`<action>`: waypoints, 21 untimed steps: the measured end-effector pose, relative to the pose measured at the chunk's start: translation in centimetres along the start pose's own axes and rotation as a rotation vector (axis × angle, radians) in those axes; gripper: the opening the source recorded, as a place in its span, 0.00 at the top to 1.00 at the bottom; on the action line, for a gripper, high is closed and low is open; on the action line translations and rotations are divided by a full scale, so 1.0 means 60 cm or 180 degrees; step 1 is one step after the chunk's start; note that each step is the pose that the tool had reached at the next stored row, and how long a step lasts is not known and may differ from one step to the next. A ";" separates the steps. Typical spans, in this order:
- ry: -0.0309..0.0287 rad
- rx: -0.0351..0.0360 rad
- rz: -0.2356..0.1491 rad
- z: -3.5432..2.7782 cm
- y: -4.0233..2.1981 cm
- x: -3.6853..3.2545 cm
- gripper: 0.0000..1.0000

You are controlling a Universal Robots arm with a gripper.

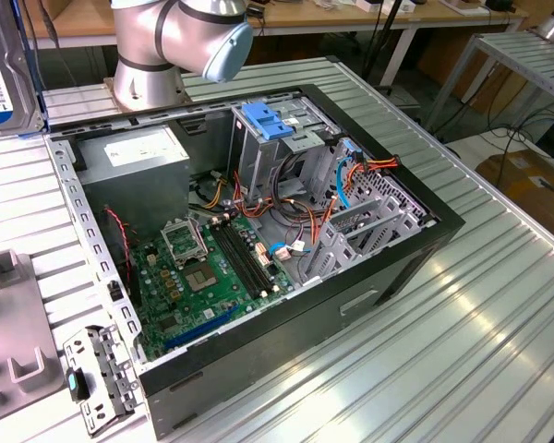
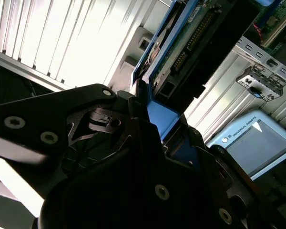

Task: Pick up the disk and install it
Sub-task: 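Pick up the disk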

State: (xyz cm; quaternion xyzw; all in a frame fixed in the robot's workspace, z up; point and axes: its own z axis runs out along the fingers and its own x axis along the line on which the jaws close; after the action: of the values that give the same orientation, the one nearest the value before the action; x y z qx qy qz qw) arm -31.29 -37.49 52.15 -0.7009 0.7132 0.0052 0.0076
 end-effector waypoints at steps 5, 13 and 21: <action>0.0000 0.0000 0.0000 0.000 -0.005 0.029 0.63; 0.0000 0.0000 0.0000 -0.001 -0.030 0.050 0.63; 0.0000 0.0000 0.0000 0.000 -0.051 0.056 0.63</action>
State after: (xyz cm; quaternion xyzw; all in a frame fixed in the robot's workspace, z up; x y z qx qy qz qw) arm -28.26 -40.88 52.13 -0.7009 0.7132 0.0052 0.0076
